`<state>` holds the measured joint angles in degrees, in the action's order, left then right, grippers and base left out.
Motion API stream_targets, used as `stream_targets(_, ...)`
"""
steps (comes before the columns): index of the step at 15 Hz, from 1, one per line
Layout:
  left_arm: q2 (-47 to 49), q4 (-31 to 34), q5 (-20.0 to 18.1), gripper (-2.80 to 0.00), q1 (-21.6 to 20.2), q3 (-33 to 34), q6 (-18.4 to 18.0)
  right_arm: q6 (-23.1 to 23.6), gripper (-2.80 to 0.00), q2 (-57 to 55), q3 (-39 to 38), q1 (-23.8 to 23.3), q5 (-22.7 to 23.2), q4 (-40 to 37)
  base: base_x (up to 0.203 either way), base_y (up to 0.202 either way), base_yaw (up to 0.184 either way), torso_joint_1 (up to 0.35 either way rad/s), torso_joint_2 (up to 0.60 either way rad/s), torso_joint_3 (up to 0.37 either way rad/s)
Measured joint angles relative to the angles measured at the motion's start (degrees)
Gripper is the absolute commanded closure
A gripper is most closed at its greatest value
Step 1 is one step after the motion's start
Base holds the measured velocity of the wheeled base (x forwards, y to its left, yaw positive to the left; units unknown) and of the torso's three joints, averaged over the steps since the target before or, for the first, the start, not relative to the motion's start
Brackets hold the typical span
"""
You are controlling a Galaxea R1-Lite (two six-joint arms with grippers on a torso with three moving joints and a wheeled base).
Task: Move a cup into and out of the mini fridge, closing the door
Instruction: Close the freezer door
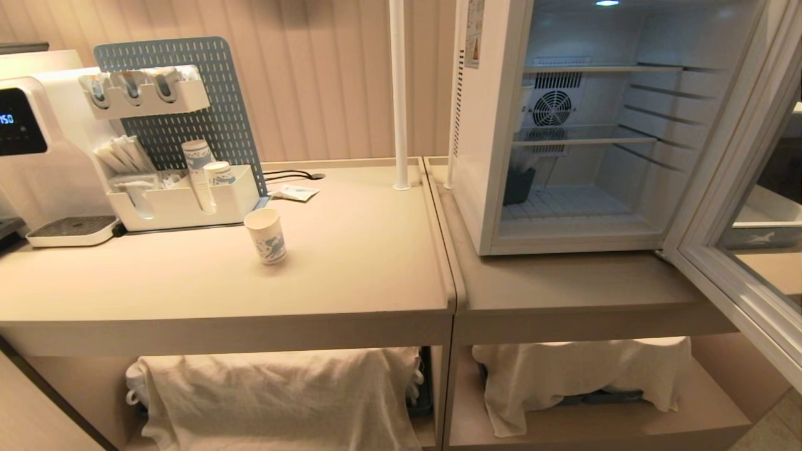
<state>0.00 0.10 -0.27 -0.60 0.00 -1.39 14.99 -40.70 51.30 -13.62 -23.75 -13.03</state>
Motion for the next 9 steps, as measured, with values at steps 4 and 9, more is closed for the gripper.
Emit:
stream_targets(4,0.0,0.0,0.0,0.00,0.0,0.0,0.0,-1.3,0.00,-0.1,-0.1,1.7,1.5,0.0,0.000,0.000,0.000,0.000,0.00,0.000)
stream_targets(9,0.0,0.0,0.0,0.00,0.1,0.0,0.0,-2.4,0.00,-0.8,-0.3,3.1,2.6,-0.1,0.000,0.000,0.000,0.000,0.00,0.000)
